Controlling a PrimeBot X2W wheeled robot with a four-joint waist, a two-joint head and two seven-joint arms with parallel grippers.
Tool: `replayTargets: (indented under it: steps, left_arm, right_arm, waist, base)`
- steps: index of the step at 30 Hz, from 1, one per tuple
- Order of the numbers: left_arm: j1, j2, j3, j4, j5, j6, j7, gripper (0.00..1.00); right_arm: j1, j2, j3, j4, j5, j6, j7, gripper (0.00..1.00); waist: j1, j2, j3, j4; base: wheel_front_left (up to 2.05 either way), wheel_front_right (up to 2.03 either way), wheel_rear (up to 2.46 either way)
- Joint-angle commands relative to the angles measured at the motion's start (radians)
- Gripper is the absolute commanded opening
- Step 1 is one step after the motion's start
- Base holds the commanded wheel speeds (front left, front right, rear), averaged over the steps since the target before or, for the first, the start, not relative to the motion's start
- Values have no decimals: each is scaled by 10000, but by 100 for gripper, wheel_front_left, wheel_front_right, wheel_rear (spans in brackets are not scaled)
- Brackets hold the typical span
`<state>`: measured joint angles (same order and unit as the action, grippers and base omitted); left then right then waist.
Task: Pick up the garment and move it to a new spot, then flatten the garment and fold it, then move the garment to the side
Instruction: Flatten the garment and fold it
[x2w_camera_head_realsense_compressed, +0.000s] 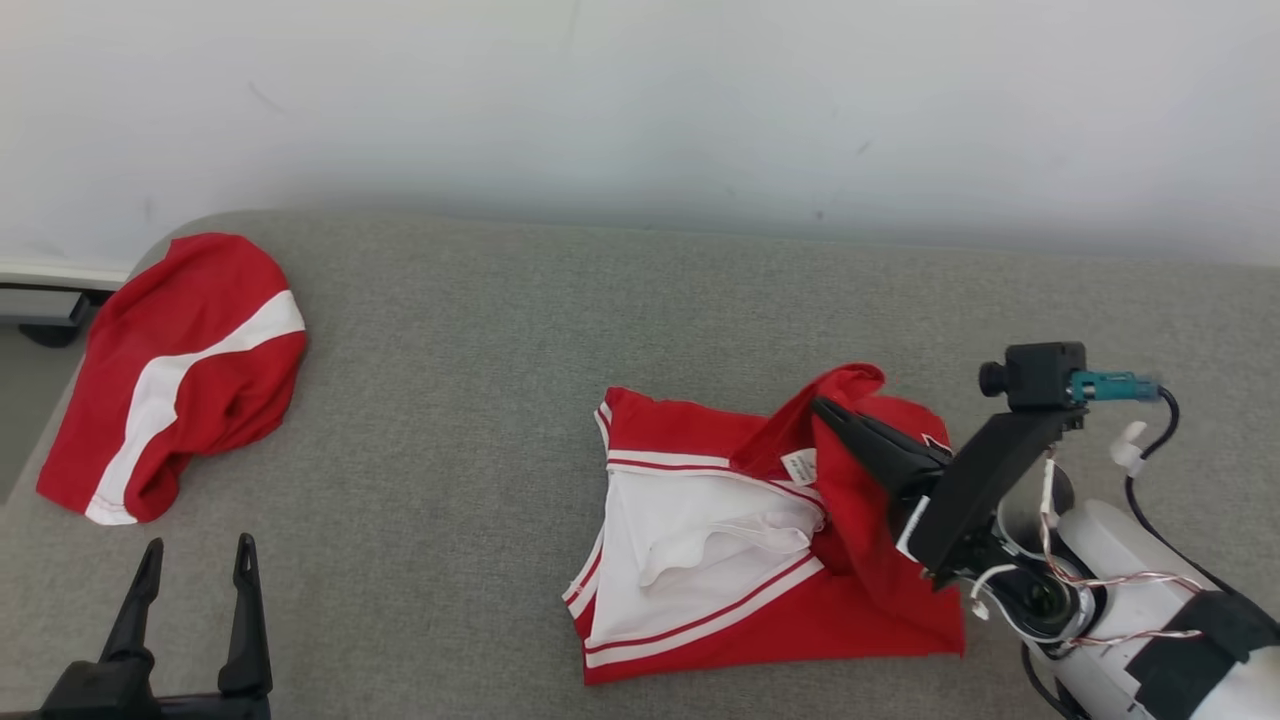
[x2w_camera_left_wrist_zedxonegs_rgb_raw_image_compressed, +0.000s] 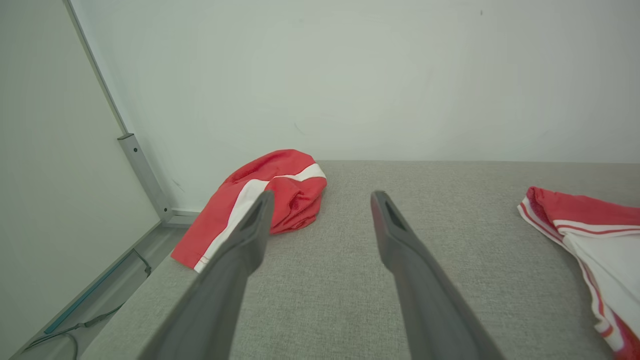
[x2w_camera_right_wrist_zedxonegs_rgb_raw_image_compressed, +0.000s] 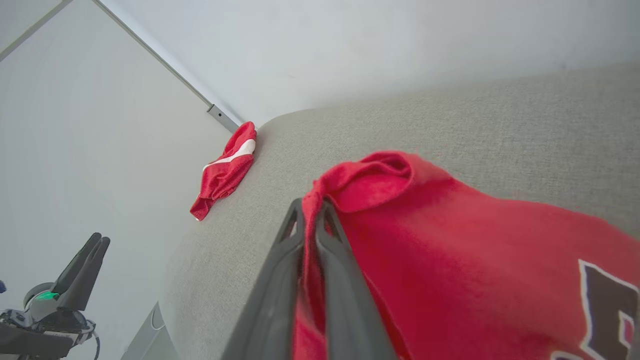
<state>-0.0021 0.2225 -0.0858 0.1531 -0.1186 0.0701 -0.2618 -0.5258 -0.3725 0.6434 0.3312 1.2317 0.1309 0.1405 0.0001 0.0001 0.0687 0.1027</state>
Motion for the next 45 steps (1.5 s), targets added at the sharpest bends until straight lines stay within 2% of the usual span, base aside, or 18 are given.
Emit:
replayTargets:
  steps: [1, 17, 30, 31, 32, 33, 39, 45]
  left_arm:
    - [-121, 18, 16, 17, 123, -14, -45, 100]
    - [-167, -253, -21, 87, 173, -164, -45, 100]
    - [-399, -466, -23, 263, 240, -274, -45, 100]
    - [-406, -481, -18, 277, 250, -288, -45, 100]
    - [-408, -491, -11, 295, 257, -300, -45, 100]
    - [-406, -495, -1, 311, 269, -304, -45, 100]
    - [-390, -504, 86, 365, 319, -323, -45, 100]
    - [-414, -525, 123, 311, 375, -357, -45, 100]
  right_arm:
    - [-133, 70, 14, 25, 26, -6, -71, 0]
    - [-769, 1077, 695, 917, -332, -6, -463, 0]
    - [-1254, 1947, 1233, 2716, -1032, -6, -1008, 0]
    - [-1323, 2006, 1284, 2815, -1089, -6, -1071, 15]
    - [-1369, 2068, 1313, 2895, -1084, -6, -1108, 44]
    - [-1382, 2109, 1354, 2961, -1067, -6, -1145, 98]
    - [-1421, 1857, 1464, 2901, -872, -6, -1368, 100]
    - [-1195, 984, 1416, 2388, -1001, -6, -1846, 100]
  waist:
    - [-1, -1, 18, 99]
    - [-1, -1, 33, 669]
    - [-1, -1, 140, 957]
    - [-1, -1, 140, 965]
    - [-1, -1, 138, 968]
    - [-1, -1, 134, 962]
    - [-1, -1, 86, 830]
    - [-1, -1, 95, 687]
  base:
    - [0, 0, 0]
    - [0, 0, 0]
    - [0, 0, 0]
    - [0, 0, 0]
    - [0, 0, 0]
    - [0, 0, 0]
    - [0, 0, 0]
    - [0, 0, 0]
